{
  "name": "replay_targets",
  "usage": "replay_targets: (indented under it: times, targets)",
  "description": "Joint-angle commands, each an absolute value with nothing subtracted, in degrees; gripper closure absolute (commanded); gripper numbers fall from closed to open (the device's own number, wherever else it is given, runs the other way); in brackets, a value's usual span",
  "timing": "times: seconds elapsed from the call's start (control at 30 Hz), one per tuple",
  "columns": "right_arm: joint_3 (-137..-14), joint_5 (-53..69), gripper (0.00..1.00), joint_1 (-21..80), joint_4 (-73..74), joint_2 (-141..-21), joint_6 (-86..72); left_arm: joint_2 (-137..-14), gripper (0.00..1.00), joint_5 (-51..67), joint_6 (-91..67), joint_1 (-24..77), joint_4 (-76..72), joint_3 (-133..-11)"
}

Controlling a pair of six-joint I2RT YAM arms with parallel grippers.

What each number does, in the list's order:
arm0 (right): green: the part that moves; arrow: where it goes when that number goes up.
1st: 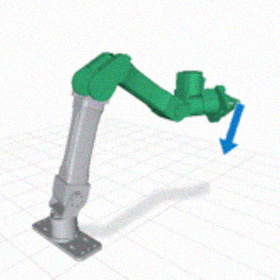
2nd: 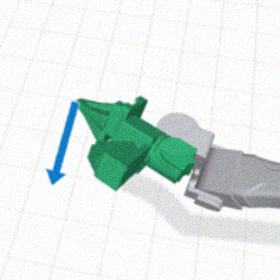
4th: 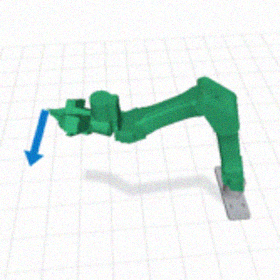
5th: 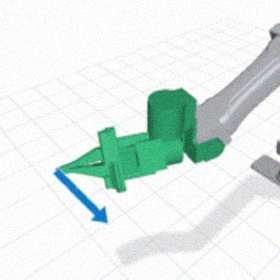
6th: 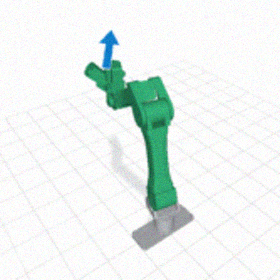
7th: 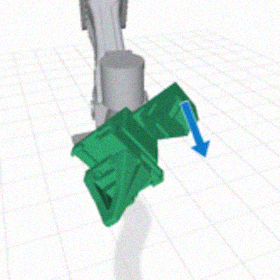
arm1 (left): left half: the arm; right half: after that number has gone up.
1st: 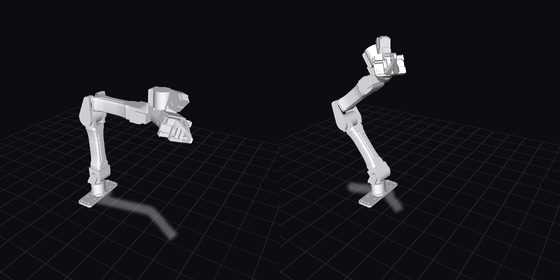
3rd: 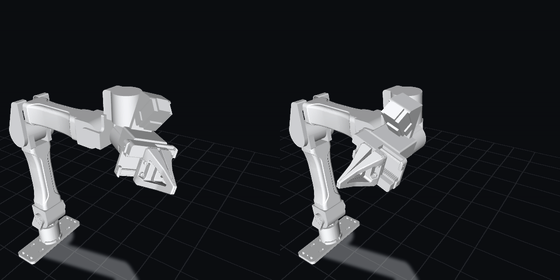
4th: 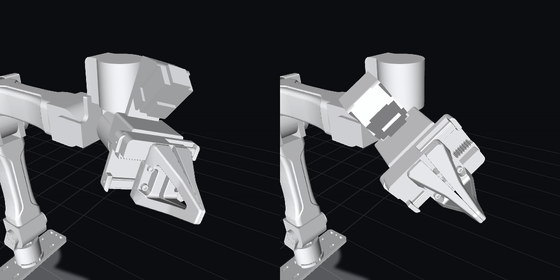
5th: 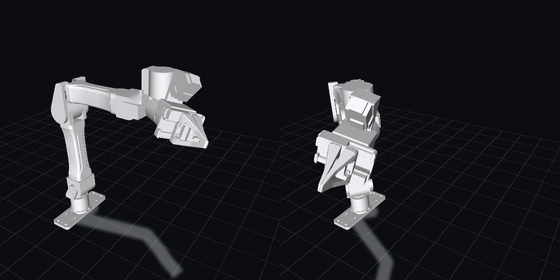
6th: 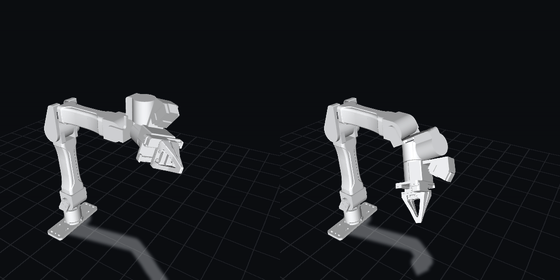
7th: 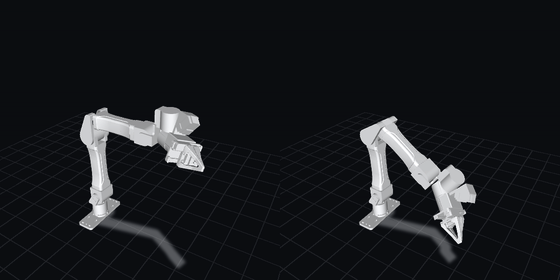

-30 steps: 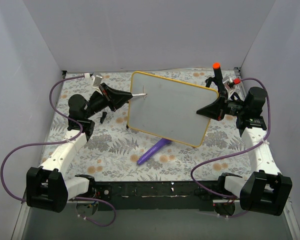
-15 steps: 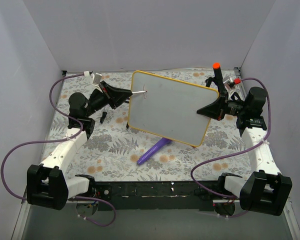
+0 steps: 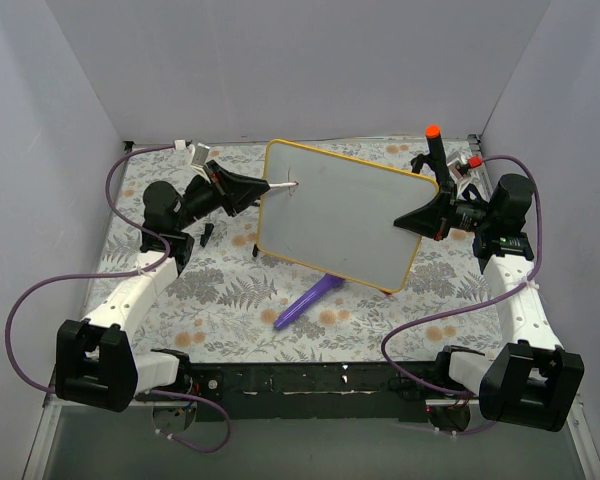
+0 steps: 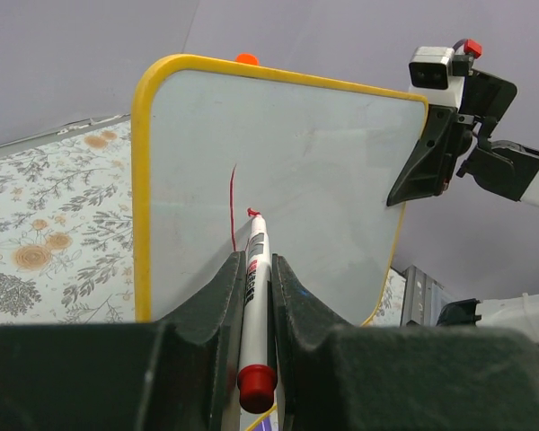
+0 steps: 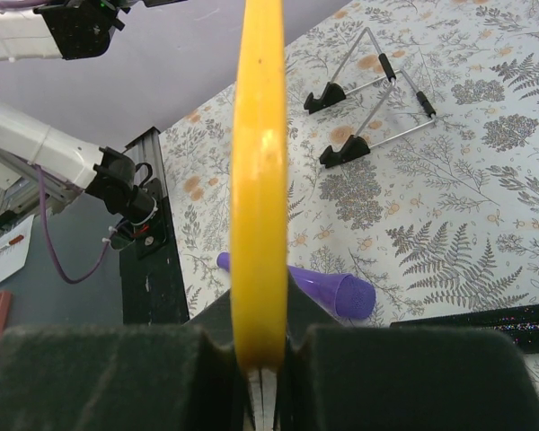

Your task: Write a sentence on the whiteboard

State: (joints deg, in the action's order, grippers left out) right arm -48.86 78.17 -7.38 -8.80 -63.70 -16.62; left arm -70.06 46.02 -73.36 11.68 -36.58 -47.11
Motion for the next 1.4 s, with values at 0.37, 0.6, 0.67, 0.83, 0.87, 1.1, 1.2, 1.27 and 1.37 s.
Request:
replay_targets:
  times: [0.37, 0.6, 0.67, 0.83, 0.87, 1.1, 1.2, 1.27, 1.37]
  targets:
    - [-49.4, 82.1, 0.99, -7.0, -13.4, -61.6, -18.1, -68.6, 1.0, 46.9, -69.8, 12.7, -32.6, -48.0]
    - [-49.4, 82.1, 0.99, -7.0, -13.4, -61.6, -18.1, -67.8, 1.0, 47.0, -67.9, 12.7, -29.4, -47.5]
    - [-49.4, 82.1, 0.99, -7.1, -13.4, -61.5, -18.1, -67.6, 1.0, 45.8, -67.1, 12.8, -28.3, -48.0]
    - [-49.4, 82.2, 0.99, -7.1, -13.4, -61.4, -18.1, -67.4, 1.0, 43.4, -65.3, 12.8, -25.3, -49.6]
    - [-49.4, 82.1, 0.99, -7.1, -13.4, -61.5, -18.2, -67.2, 1.0, 43.0, -65.3, 12.7, -25.2, -49.7]
    - [-49.5, 82.2, 0.99, -7.1, -13.4, -61.5, -18.1, -67.1, 1.0, 41.9, -66.4, 12.8, -27.2, -50.7]
    - [-49.3, 82.2, 0.99, -7.1, -13.4, -61.4, -18.1, -67.3, 1.0, 41.9, -67.0, 12.8, -28.0, -51.2]
    - [-49.3, 82.2, 0.99, -7.0, -13.4, -61.4, -18.1, -67.5, 1.0, 41.7, -67.1, 12.7, -28.2, -51.6]
    - [-49.3, 82.2, 0.99, -7.1, -13.4, -61.4, -18.1, -67.7, 1.0, 41.3, -67.2, 12.7, -28.5, -52.3]
